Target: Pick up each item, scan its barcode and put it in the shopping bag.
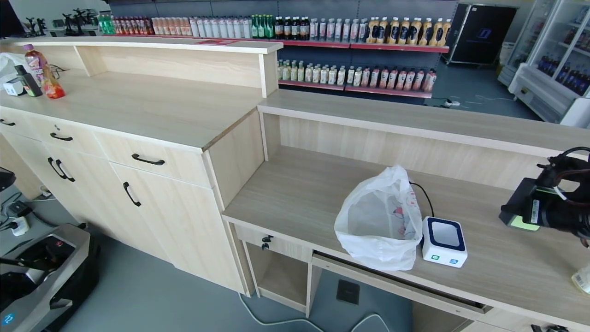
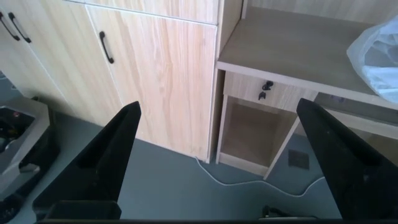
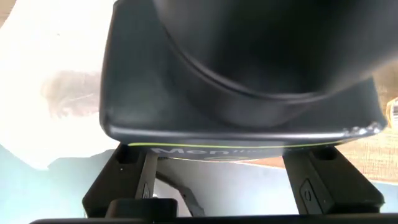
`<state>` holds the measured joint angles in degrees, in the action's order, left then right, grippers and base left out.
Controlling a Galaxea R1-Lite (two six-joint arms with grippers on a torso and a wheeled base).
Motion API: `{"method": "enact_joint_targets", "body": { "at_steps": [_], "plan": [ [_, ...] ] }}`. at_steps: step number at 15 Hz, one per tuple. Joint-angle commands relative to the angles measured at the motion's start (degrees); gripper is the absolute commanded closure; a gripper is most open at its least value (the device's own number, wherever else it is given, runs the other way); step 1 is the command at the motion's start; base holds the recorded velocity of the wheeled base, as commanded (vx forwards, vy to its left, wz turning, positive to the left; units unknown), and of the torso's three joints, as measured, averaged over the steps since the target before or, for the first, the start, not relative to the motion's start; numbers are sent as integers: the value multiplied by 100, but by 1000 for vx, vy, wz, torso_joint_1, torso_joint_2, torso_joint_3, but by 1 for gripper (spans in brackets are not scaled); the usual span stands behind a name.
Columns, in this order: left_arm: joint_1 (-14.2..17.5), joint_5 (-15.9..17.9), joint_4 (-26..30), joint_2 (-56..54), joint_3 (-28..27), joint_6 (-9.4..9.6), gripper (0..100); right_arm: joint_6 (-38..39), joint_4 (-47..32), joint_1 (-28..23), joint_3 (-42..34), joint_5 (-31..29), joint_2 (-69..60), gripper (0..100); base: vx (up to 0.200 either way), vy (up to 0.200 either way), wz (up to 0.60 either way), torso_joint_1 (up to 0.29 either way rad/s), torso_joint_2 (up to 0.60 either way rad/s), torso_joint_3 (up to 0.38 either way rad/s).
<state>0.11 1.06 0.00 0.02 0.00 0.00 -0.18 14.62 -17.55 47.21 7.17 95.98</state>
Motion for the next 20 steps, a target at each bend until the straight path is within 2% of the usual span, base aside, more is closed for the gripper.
{"method": "enact_joint_targets", "body": {
  "at_steps": [1, 2, 3, 4, 6, 12, 20],
  "plan": [
    [-2, -1, 0, 6, 0, 0, 0, 467, -1286, 182, 1123, -497, 343, 100, 0, 0, 0, 0, 0, 0],
    [-2, -1, 0, 6, 0, 0, 0, 467, -1286, 182, 1123, -497, 343, 100, 0, 0, 0, 0, 0, 0],
    [-2, -1, 0, 6, 0, 0, 0, 827, -2059, 393, 1686, -699, 580, 100, 0, 0, 0, 0, 0, 0],
    [-2, -1, 0, 6, 0, 0, 0, 994, -2156, 516, 1835, -831, 721, 100, 0, 0, 0, 0, 0, 0],
    [-2, -1, 0, 6, 0, -9, 0, 1020, -2165, 613, 1853, -1218, 888, 100, 0, 0, 0, 0, 0, 0],
    [-2, -1, 0, 6, 0, -9, 0, 1354, -2156, 797, 1501, -1244, 1318, 100, 0, 0, 0, 0, 0, 0],
    [-2, -1, 0, 6, 0, 0, 0, 1398, -1989, 797, 1431, -1271, 1512, 100, 0, 0, 0, 0, 0, 0]
  ]
}}
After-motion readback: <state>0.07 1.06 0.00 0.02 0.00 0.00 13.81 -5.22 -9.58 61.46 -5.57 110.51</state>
